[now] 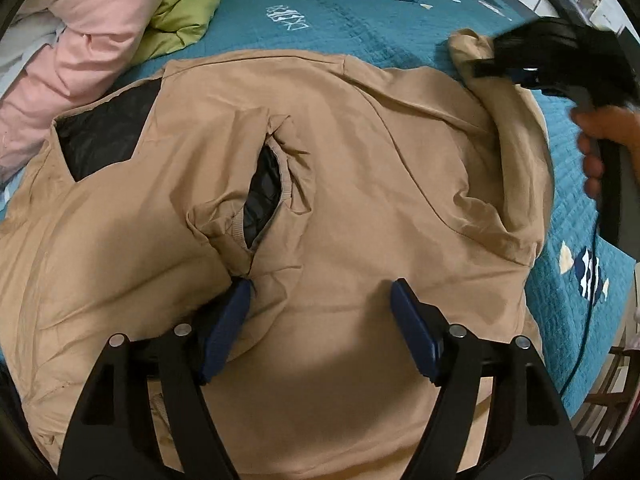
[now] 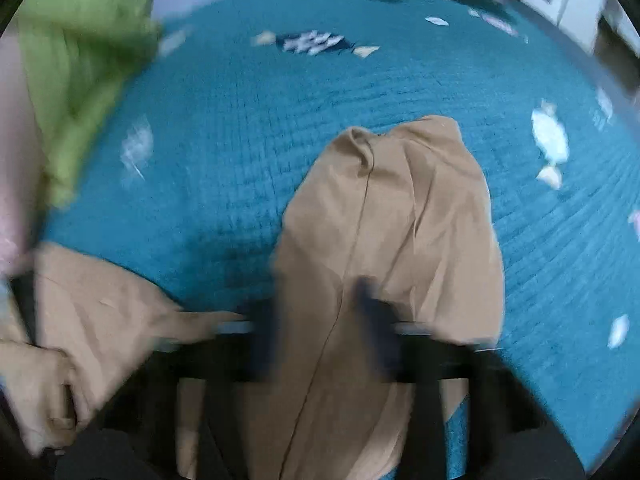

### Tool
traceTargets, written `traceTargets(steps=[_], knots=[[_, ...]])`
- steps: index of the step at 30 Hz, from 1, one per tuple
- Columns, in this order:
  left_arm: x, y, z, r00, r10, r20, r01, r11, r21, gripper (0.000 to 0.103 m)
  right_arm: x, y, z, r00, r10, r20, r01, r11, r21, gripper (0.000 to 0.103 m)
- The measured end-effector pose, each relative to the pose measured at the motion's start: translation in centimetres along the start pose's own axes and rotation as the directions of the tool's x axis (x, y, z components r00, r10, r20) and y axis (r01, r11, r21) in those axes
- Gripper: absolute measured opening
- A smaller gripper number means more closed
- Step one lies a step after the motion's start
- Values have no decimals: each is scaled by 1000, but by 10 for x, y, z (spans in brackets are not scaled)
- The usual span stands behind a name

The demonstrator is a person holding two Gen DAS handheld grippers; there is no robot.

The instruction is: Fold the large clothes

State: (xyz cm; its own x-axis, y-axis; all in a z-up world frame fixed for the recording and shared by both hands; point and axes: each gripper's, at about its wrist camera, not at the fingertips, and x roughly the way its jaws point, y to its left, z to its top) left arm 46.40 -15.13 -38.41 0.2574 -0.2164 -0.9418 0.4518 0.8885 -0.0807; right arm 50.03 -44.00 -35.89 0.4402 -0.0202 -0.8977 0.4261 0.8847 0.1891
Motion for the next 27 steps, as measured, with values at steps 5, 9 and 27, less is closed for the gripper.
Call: traceTargets(steps=[5,9,27], knots=[[-3,1,0,1000,2,5,-2,1000,-13,74,-63,-80,-48,968,186,168,-217,956,197,10],[-4,-2,-1,1000,23,3,-23,1000,-20,74,-78,-153,-108,958,221,183,-278,877,392,16],[-77,37,-13,991,-28,134,45,990,-131,74,-37,-221,-100,812,419,407,-581,509,635,4]])
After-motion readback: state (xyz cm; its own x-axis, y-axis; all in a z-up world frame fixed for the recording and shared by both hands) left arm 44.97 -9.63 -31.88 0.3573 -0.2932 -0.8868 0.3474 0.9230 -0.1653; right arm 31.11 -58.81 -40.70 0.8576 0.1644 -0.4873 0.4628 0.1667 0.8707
